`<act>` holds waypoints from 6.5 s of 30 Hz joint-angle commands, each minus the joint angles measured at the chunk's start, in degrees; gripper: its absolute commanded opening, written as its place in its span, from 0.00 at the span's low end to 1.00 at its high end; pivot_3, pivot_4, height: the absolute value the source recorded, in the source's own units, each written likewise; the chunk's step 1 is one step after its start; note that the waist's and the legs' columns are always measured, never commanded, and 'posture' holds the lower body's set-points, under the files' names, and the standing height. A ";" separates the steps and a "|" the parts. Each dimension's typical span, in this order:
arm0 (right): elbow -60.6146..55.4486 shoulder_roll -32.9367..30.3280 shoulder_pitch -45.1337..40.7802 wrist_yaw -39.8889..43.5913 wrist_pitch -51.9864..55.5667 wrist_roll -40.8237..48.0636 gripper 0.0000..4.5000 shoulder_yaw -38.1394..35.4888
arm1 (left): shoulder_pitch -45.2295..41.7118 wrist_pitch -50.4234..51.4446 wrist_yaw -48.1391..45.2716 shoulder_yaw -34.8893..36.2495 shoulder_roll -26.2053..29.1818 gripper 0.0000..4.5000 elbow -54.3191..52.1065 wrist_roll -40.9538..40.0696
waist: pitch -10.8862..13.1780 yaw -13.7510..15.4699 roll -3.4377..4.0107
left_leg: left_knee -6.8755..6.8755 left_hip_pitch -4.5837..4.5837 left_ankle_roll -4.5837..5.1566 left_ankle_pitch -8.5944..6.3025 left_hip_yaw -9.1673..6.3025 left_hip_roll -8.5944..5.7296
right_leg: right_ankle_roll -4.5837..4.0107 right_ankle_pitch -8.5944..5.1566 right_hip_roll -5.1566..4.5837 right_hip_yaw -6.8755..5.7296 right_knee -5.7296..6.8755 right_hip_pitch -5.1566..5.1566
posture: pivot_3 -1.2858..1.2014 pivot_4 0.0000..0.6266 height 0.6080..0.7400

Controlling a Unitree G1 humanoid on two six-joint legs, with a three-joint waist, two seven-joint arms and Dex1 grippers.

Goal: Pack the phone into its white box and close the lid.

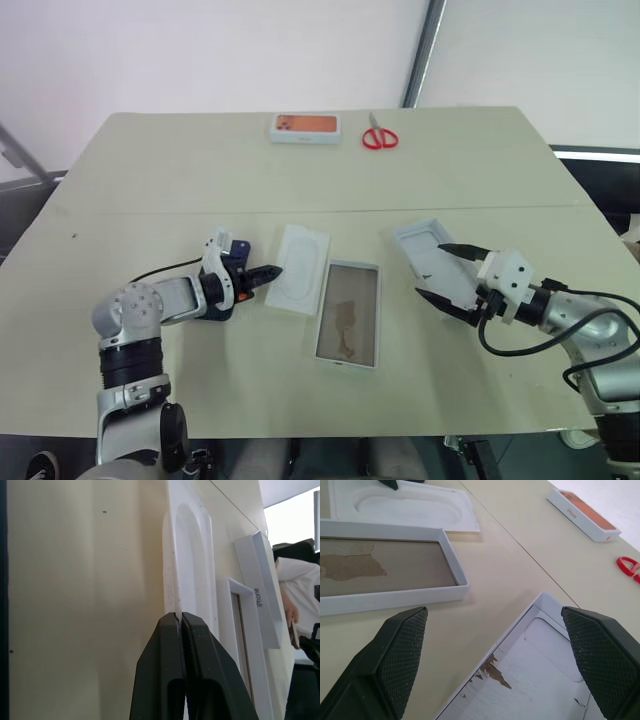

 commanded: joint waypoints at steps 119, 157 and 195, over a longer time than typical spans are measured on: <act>-2.36 4.54 -7.52 4.28 7.50 1.52 1.00 6.27 | 6.79 -7.83 22.43 -4.28 -16.27 0.90 -15.05 -17.51 | 0.15 1.25 -0.33 | -0.01 -0.14 -0.05 0.00 0.03 0.02 | 0.00 0.00 0.01 0.02 -0.18 -0.08 | 0.52 0.24 1.00; 7.08 14.04 -25.08 -7.22 0.57 -27.31 0.02 29.12 | 20.82 -55.46 -28.77 -16.91 21.90 1.00 -19.88 14.53 | 0.26 0.95 -0.10 | -0.41 -0.14 -0.09 0.02 -0.01 0.08 | -0.15 0.02 -0.05 0.06 -0.48 -0.43 | 0.52 0.24 1.00; 6.49 17.92 -24.88 -6.92 6.49 -18.71 0.02 20.09 | 18.71 -50.08 -24.47 -19.03 17.84 1.00 -19.52 16.31 | 0.27 -0.23 -0.09 | -0.37 -0.10 -0.10 0.04 -0.05 0.10 | -0.10 0.05 0.11 0.05 -0.33 -0.37 | 0.52 0.24 1.00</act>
